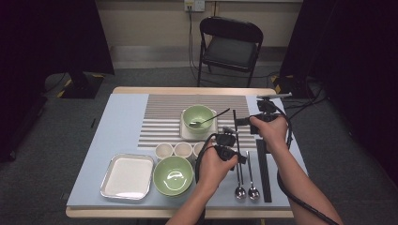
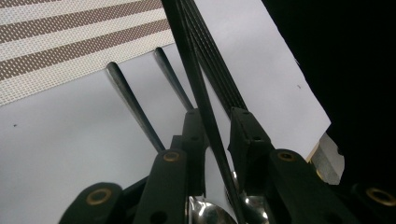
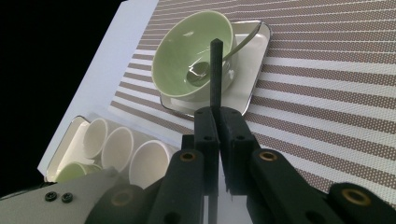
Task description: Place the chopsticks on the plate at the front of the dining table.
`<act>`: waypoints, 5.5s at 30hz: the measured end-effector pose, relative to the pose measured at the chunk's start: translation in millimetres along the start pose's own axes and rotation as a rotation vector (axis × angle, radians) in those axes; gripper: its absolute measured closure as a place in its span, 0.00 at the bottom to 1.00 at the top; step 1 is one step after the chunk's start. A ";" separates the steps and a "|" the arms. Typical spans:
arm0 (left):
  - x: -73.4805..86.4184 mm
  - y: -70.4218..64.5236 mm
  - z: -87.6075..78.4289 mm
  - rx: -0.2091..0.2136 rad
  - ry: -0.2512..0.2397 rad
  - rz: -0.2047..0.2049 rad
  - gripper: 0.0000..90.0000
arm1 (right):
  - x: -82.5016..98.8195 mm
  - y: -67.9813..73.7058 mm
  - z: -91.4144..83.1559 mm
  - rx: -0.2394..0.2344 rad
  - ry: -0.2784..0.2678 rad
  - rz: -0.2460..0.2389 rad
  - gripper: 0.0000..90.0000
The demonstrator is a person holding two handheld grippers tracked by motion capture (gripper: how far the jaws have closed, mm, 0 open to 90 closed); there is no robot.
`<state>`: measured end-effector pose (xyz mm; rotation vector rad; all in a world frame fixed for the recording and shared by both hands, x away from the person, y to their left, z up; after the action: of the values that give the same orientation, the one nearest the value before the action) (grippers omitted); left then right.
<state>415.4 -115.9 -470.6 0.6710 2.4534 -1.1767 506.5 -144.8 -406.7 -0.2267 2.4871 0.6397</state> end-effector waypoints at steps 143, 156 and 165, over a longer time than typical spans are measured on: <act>-18.7 25.4 -92.4 0.000 -0.018 -0.085 0.96 | 11.1 -31.7 12.4 0.106 -0.010 -0.176 0.29; -19.3 40.8 -112.0 -0.024 -0.039 -0.107 0.96 | 28.8 -53.1 18.2 0.134 0.021 -0.179 0.24; -19.5 47.1 -122.9 -0.035 -0.050 -0.117 0.96 | 40.1 -61.9 19.7 0.140 0.022 -0.178 0.21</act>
<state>445.5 2.1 -417.2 0.4880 2.4948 -1.1749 500.4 -190.2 -467.8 -0.3976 2.4849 0.3896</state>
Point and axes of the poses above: each handheld gripper's, and its own axes: z roughly forward along the jaws, x roughly out of its underside, y roughly to its left, the point moved 10 cm from there along z, roughly forward along the jaws, and after that the axes turned 10 degrees about x, right-handed, at the moved point
